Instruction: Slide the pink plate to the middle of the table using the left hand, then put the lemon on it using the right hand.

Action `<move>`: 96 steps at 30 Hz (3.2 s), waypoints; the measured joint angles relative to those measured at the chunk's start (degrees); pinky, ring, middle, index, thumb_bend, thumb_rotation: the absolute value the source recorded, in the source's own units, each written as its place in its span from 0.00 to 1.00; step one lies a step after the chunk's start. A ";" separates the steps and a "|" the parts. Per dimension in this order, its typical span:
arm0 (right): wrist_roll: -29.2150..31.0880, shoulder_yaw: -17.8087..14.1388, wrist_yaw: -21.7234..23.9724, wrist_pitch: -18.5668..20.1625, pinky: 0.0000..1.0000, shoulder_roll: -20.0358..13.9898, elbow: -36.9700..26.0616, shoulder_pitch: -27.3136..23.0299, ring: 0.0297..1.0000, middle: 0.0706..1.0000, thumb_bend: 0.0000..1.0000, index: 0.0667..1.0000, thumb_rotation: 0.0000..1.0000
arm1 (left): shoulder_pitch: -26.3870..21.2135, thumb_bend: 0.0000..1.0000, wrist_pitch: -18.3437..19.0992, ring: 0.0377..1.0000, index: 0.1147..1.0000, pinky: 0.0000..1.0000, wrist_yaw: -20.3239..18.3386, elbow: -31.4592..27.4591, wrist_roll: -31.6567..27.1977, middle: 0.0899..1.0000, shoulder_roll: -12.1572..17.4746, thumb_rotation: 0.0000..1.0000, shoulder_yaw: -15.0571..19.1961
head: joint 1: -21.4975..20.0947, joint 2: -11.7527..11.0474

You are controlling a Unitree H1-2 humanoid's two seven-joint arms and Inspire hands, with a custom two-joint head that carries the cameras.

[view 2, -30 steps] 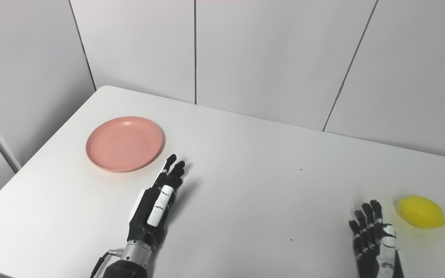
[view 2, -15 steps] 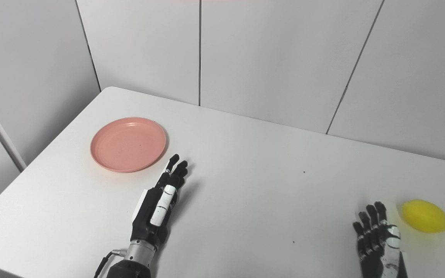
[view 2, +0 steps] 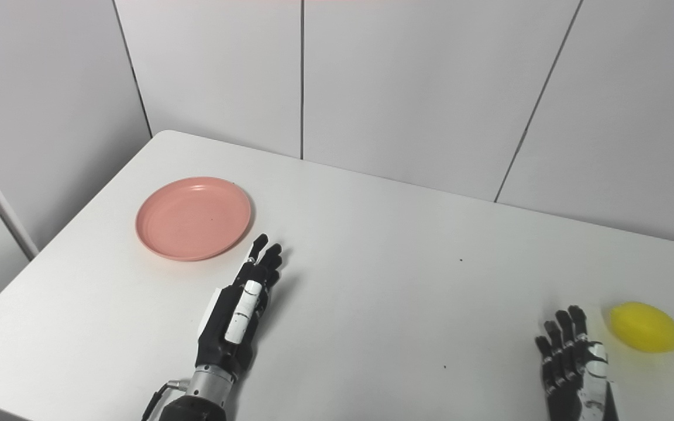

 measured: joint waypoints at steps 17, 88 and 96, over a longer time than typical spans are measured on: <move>-1.05 0.58 -0.05 0.00 1.00 0.13 -0.55 0.64 1.00 1.00 0.66 1.00 1.00 | -2.73 0.89 8.56 0.83 0.78 0.89 -3.42 -5.44 -0.72 0.81 2.35 0.86 4.29 | -1.05 -1.23; -2.86 0.62 -0.61 -0.88 1.00 2.46 -1.07 1.15 1.00 1.00 0.65 1.00 1.00 | -34.79 0.89 -0.56 0.79 0.80 0.78 -12.36 34.67 -10.71 0.76 31.53 0.80 23.89 | -1.41 -2.29; -2.72 0.63 -0.49 -0.88 1.00 2.48 -1.08 1.15 1.00 1.00 0.65 1.00 1.00 | -35.44 0.90 -3.16 0.76 0.79 0.71 -13.81 41.42 -12.99 0.76 32.02 0.71 24.93 | -1.67 -2.11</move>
